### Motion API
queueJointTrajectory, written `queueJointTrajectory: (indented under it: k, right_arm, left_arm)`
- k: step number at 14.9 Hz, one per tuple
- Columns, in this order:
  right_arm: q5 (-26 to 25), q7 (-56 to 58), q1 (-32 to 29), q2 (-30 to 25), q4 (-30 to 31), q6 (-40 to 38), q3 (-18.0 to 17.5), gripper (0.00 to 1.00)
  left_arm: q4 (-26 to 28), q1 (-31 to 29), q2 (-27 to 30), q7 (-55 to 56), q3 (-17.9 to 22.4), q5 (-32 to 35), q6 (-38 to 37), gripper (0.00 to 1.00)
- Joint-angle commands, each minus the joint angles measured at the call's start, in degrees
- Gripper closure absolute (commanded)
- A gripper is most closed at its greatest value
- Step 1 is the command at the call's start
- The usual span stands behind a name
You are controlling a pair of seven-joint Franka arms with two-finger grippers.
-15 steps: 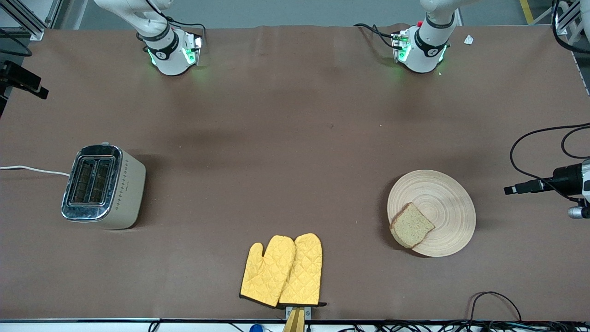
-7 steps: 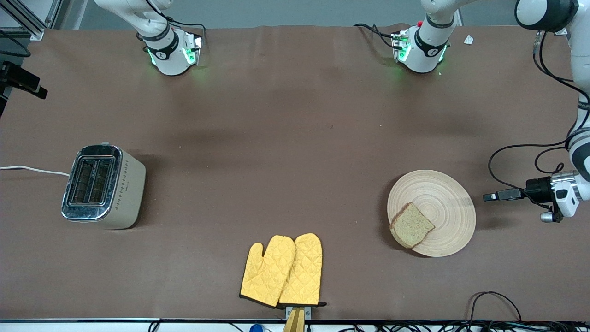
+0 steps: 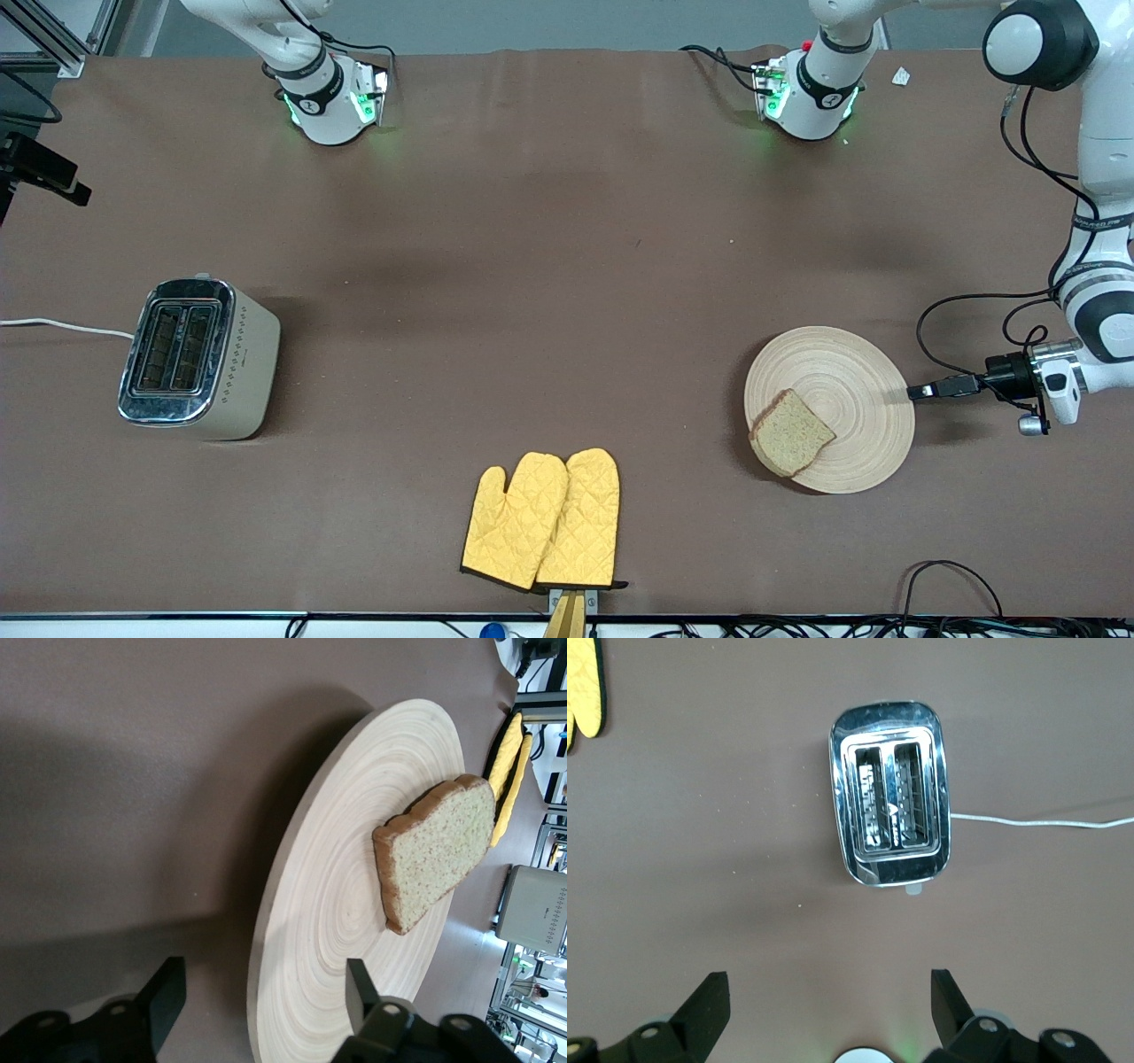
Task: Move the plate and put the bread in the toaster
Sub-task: 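Move the left gripper down to the rim of the wooden plate, then push the wooden plate with the left gripper toward the table center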
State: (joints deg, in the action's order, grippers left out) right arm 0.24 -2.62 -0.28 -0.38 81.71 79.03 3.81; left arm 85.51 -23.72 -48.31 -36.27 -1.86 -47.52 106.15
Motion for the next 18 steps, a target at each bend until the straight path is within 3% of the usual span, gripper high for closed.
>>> queueJointTrajectory:
  k: [1,10,18]
  right_arm:
    - [-0.5,0.2,0.5,-0.1,0.6,1.5,-0.2,0.00]
    - [-0.9,0.4,-1.6,0.3,2.6,2.9,0.1,0.00]
    - [-0.6,0.4,-0.9,0.2,2.3,3.5,-0.3,0.00]
  left_arm:
    - [-1.6,-0.2,-1.4,-0.6,-0.4,-1.1,-0.2,0.31]
    - [-2.1,-0.3,-2.8,-1.5,-0.4,-2.4,-0.3,0.67]
    - [-2.1,-0.2,-2.8,-5.0,-0.5,-2.8,-0.9,0.88]
